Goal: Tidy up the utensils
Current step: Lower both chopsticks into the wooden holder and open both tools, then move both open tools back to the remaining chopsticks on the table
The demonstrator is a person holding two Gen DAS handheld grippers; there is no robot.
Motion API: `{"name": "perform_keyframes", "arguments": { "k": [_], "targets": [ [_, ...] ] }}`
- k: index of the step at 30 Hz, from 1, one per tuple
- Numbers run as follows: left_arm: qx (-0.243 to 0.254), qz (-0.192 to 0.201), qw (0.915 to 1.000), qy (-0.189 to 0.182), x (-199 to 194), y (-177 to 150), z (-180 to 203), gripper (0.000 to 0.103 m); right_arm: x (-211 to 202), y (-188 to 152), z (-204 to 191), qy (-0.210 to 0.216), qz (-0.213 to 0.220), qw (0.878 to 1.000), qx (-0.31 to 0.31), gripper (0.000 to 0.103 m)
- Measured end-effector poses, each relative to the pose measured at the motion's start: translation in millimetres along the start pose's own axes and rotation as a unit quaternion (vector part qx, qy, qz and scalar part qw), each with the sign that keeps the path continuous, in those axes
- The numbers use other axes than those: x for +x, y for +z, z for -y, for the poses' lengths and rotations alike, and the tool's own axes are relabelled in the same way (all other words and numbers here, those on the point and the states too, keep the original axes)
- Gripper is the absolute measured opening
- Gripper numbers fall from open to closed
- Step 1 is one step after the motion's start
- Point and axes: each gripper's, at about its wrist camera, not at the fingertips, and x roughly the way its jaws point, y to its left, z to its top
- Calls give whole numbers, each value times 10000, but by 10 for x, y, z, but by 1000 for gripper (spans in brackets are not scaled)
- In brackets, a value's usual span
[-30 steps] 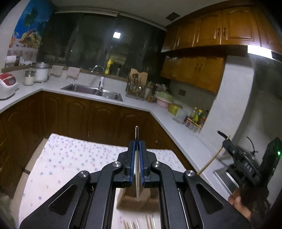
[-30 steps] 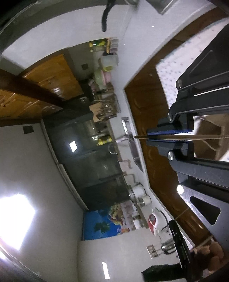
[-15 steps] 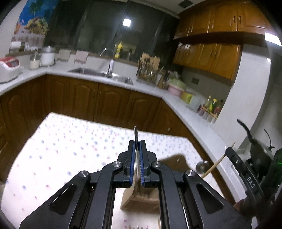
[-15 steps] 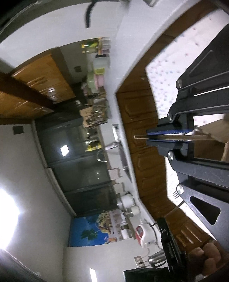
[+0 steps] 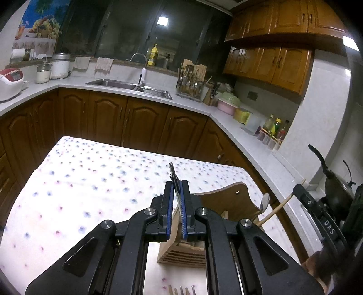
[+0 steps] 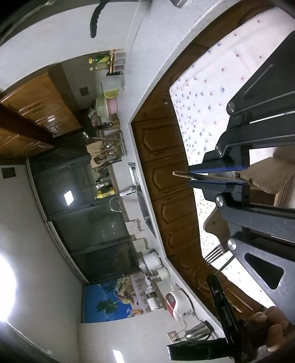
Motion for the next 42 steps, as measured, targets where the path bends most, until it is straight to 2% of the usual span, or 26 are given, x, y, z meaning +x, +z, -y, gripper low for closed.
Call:
{"name": "perform_keyframes", "arguments": {
  "k": [2, 4, 5, 6, 7, 8, 9, 10, 12, 14, 16, 21, 30, 36, 42],
  "targets": [
    [-27, -50, 10000, -44, -11, 8, -1, 5, 8, -18, 9, -3, -28, 10000, 21, 6],
    [-57, -103, 9998, -143, -38, 32, -11, 6, 16, -27, 1, 20, -69, 10000, 49, 11],
    [-56, -105, 9998, -163, -64, 38, -10, 9, 8, -22, 13, 41, -98, 9999, 80, 11],
    [-54, -99, 9997, -202, -116, 47, -5, 13, 12, -27, 12, 49, -117, 9999, 96, 16],
    [-59, -78, 9997, -209, -164, 46, -1, 28, -3, -24, 16, 84, -120, 9998, 118, 32],
    [-73, -33, 9998, -190, -227, 47, 3, 49, -28, -18, 20, 111, -97, 9998, 143, 44],
    [-81, 62, 9998, -167, -311, 41, 10, 54, -83, -7, 29, 146, -34, 9997, 192, 66],
    [-73, 122, 9998, -147, -370, 27, 9, 59, -149, 1, 41, 192, 55, 9995, 253, 76],
    [-54, 175, 9998, -103, -507, -10, 7, 65, -278, 38, 26, 257, 194, 9989, 336, 80],
    [-71, 196, 9997, -102, -644, -73, -13, 69, -390, 53, 27, 317, 249, 9984, 389, 91],
    [-75, 234, 9997, -9, -796, -172, -37, 77, -552, 43, 27, 387, 344, 9976, 458, 97],
    [-136, 124, 9997, 165, -1046, -451, -120, 77, -898, -50, 16, 422, 404, 9971, 486, 101],
    [-162, -269, 9986, 424, -1258, -1035, -217, 77, -1292, -536, 30, 328, -138, 9977, 585, 101],
    [-201, -571, 9968, 526, -1262, -1367, -301, 77, -1390, -831, 62, 170, -506, 9970, 565, 101],
    [-195, -841, 9946, 581, -1205, -1563, -351, 77, -1399, -1104, 64, 72, -846, 9951, 513, 101]
  ]
}}
